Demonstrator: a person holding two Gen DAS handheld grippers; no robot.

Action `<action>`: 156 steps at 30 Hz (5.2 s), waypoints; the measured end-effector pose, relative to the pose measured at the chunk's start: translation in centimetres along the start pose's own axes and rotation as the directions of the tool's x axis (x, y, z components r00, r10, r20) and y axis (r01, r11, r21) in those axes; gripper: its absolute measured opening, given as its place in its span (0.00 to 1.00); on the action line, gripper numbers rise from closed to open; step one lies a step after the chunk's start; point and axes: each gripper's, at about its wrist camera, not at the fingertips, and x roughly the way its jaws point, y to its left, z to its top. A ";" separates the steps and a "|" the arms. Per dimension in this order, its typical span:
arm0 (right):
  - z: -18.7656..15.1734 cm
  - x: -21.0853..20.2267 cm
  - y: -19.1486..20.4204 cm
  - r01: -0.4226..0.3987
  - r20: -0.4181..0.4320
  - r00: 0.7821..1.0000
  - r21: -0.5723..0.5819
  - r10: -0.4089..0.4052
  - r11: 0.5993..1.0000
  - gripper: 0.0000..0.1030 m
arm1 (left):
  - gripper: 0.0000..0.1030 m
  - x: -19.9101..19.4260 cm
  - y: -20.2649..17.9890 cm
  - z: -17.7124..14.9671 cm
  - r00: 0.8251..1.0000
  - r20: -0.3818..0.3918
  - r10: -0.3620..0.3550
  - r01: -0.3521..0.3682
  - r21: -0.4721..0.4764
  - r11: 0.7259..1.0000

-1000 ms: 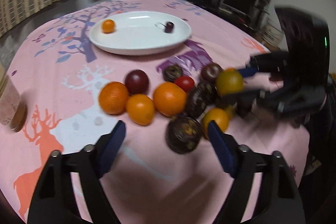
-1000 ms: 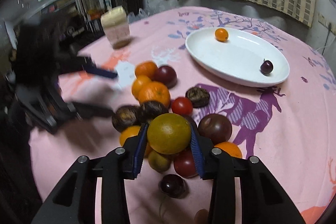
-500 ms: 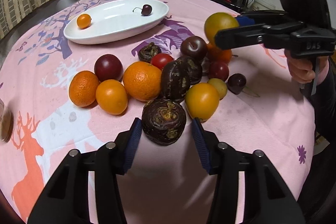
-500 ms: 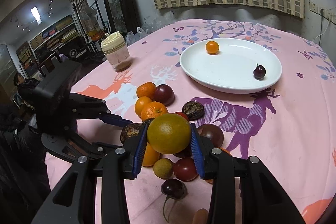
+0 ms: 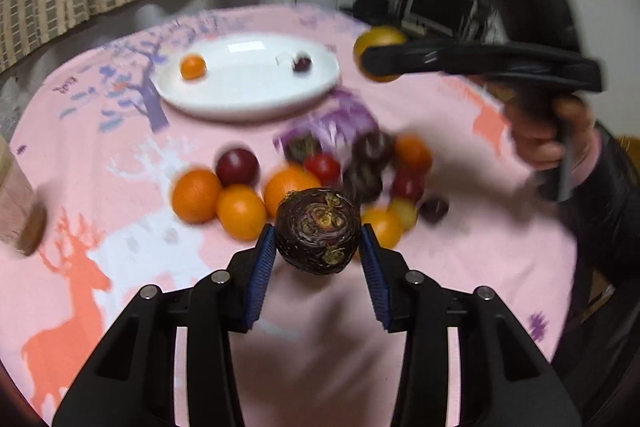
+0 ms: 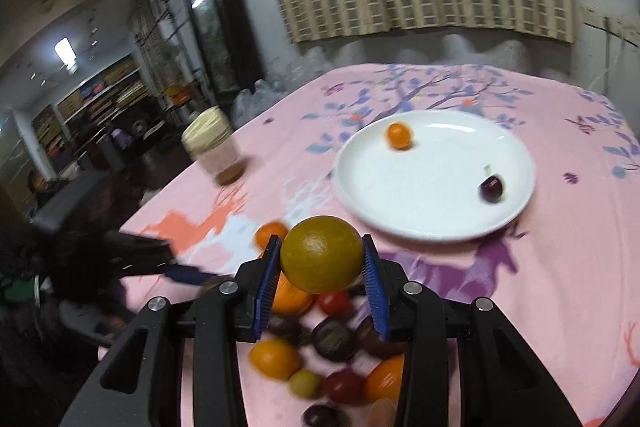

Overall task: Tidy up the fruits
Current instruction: 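Drop the purple fruit and yellow plum onto the plate with both tools, then grasp a tangerine with the left tool while the right tool grasps a dark plum, then release the tangerine and dark plum onto the plate with both tools, then grasp a yellow plum with the left tool while the right tool grasps a tangerine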

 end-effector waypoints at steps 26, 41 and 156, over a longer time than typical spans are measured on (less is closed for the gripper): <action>3.4 7.8 -7.4 0.214 -0.086 0.975 0.108 -0.206 0.971 0.50 | 0.79 12.6 7.9 15.1 0.971 -0.135 0.196 -0.222 -0.215 0.951; -3.1 4.4 -2.5 0.194 -0.151 0.971 0.048 -0.185 0.980 0.64 | 0.93 3.3 6.0 4.3 0.962 0.006 0.273 -0.263 -0.254 0.931; -8.6 -0.1 -5.4 0.109 -0.165 0.984 0.294 -0.062 0.950 0.40 | 0.85 0.9 -4.5 -0.4 0.997 0.072 0.032 -0.041 0.133 0.990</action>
